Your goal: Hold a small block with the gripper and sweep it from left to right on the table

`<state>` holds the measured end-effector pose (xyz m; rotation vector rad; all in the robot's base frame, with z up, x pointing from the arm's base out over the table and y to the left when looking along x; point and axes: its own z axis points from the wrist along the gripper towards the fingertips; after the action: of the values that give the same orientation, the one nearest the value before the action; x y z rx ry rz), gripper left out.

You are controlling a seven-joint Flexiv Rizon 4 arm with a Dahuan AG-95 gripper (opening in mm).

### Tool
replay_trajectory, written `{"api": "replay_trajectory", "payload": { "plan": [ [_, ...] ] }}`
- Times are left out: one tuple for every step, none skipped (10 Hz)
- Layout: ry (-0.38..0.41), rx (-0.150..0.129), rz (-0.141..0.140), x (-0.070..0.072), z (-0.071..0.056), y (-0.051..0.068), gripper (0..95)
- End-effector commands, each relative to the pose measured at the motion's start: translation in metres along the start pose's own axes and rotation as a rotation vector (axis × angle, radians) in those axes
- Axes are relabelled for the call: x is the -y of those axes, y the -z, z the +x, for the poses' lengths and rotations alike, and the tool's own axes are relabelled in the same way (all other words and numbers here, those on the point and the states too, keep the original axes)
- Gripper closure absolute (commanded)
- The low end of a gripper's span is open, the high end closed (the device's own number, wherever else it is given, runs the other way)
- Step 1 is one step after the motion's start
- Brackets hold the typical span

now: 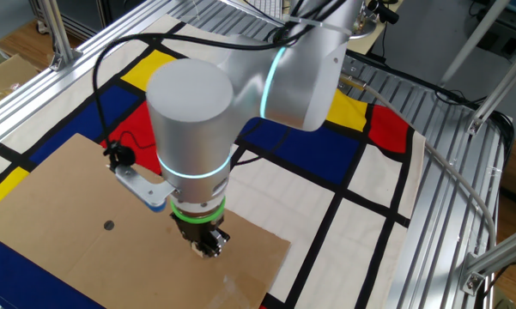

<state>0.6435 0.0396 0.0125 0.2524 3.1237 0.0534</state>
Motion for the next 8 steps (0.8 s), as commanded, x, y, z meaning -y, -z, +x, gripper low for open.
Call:
{"api": "replay_trajectory", "payload": {
  "plan": [
    [-0.003, 0.000, 0.003, -0.003, 0.000, -0.001, 95.0],
    [-0.008, -0.001, -0.002, -0.005, 0.000, -0.002, 95.0],
    [-0.012, -0.011, -0.002, -0.006, 0.001, -0.002, 95.0],
    [-0.012, 0.002, -0.001, -0.009, 0.003, 0.000, 95.0],
    [-0.015, 0.000, -0.001, -0.010, 0.003, 0.000, 95.0],
    [-0.019, -0.002, -0.009, -0.011, 0.004, -0.003, 95.0],
    [-0.025, -0.006, -0.023, -0.013, 0.004, -0.002, 95.0],
    [-0.026, 0.004, -0.022, -0.015, 0.005, -0.001, 95.0]
  ]
}}
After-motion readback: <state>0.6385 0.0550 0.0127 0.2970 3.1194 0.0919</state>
